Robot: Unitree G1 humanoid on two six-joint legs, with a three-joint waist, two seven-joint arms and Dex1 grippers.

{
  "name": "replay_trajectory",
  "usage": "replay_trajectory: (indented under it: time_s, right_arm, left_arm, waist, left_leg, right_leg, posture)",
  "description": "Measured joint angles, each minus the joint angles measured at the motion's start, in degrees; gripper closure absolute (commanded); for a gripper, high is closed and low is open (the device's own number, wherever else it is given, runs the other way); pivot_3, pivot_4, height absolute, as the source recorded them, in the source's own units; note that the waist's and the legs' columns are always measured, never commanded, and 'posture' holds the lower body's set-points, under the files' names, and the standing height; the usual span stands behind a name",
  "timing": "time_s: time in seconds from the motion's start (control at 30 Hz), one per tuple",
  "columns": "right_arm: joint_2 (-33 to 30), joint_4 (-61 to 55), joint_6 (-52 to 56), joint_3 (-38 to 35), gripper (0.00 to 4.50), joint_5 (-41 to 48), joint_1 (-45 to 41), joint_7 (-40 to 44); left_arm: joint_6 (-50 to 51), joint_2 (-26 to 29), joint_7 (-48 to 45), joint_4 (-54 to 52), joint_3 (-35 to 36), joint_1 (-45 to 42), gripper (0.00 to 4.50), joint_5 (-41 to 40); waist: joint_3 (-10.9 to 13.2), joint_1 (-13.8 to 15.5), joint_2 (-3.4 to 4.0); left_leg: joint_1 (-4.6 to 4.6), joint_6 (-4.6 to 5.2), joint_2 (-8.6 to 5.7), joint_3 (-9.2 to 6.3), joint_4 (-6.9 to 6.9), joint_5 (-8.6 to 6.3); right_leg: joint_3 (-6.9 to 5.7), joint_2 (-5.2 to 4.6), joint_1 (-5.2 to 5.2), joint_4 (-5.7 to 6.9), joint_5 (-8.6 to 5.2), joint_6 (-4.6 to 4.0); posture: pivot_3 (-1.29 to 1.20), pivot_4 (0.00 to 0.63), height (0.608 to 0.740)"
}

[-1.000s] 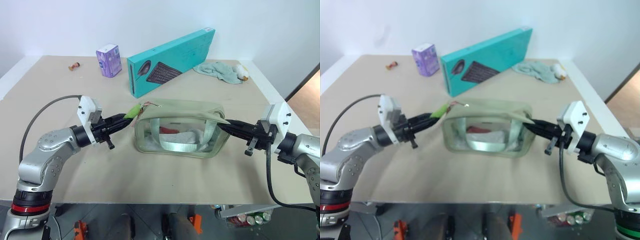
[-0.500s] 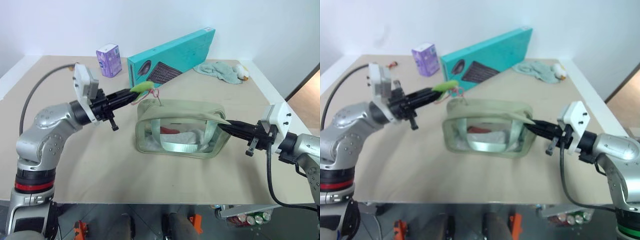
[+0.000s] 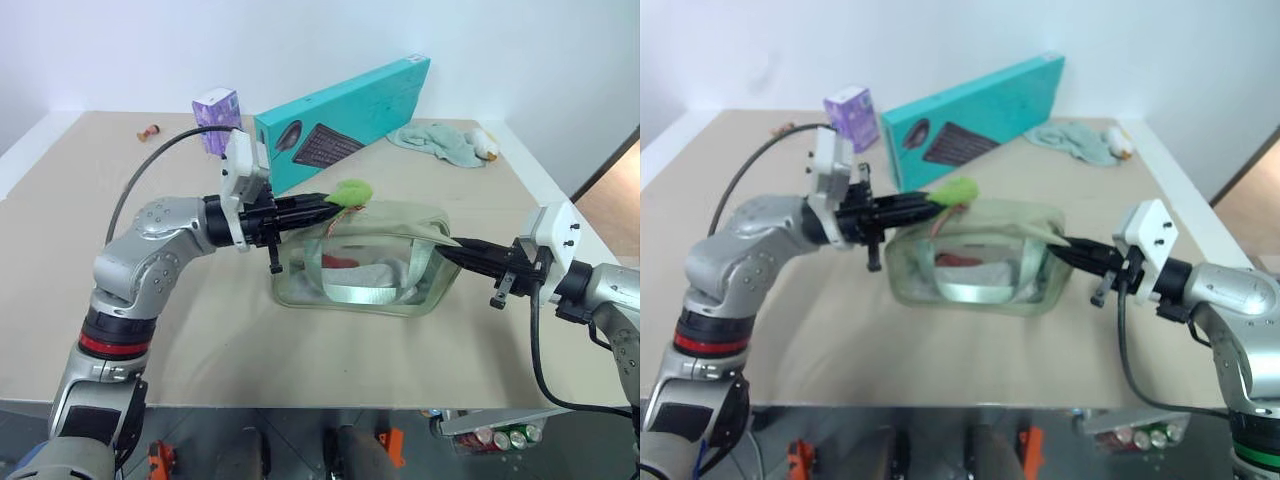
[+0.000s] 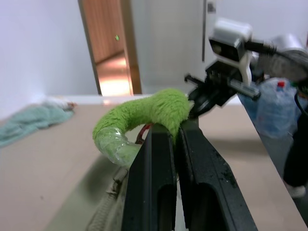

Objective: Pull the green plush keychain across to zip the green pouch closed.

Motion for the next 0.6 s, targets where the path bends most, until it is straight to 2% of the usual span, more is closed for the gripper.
replay_trajectory:
  time_s: [0.07,0.4,0.6]
  right_arm:
    - [0.00,0.00,0.00,0.00,4.50,-0.03,0.01,0.00]
    - [0.00,-0.11,0.00,0.00,4.50,-0.04,0.14,-0.05]
    - [-0.04,-0.06,-0.17,0.00,4.50,-0.10,0.10,0.21]
  left_arm:
    - [-0.07,-0.03,-1.46,1.14,-1.38,-0.56,4.44,0.82]
    - [-2.29,1.88,-7.72,4.22,-1.59,-2.43,1.09,4.27]
    - [-1.83,8.78,-10.15,3.71,0.14,-0.78,1.09,4.84]
  waist:
    - [0.00,-0.02,0.00]
    - [0.00,-0.06,0.00]
    - [0.00,-0.10,0.01]
  left_leg:
    - [0.00,0.00,0.00,0.02,0.00,0.00]
    - [0.01,0.00,0.01,0.01,0.00,0.00]
    - [0.00,0.00,0.04,-0.01,-0.01,0.00]
  right_leg:
    - [0.01,-0.01,0.00,0.00,0.00,0.00]
    - [0.01,0.01,-0.01,0.00,-0.01,-0.03]
    - [0.00,0.01,-0.03,0.00,-0.05,-0.08]
  posture:
    - [0.00,0.150,0.740]
    - [0.00,0.150,0.740]
    - [0.00,0.150,0.740]
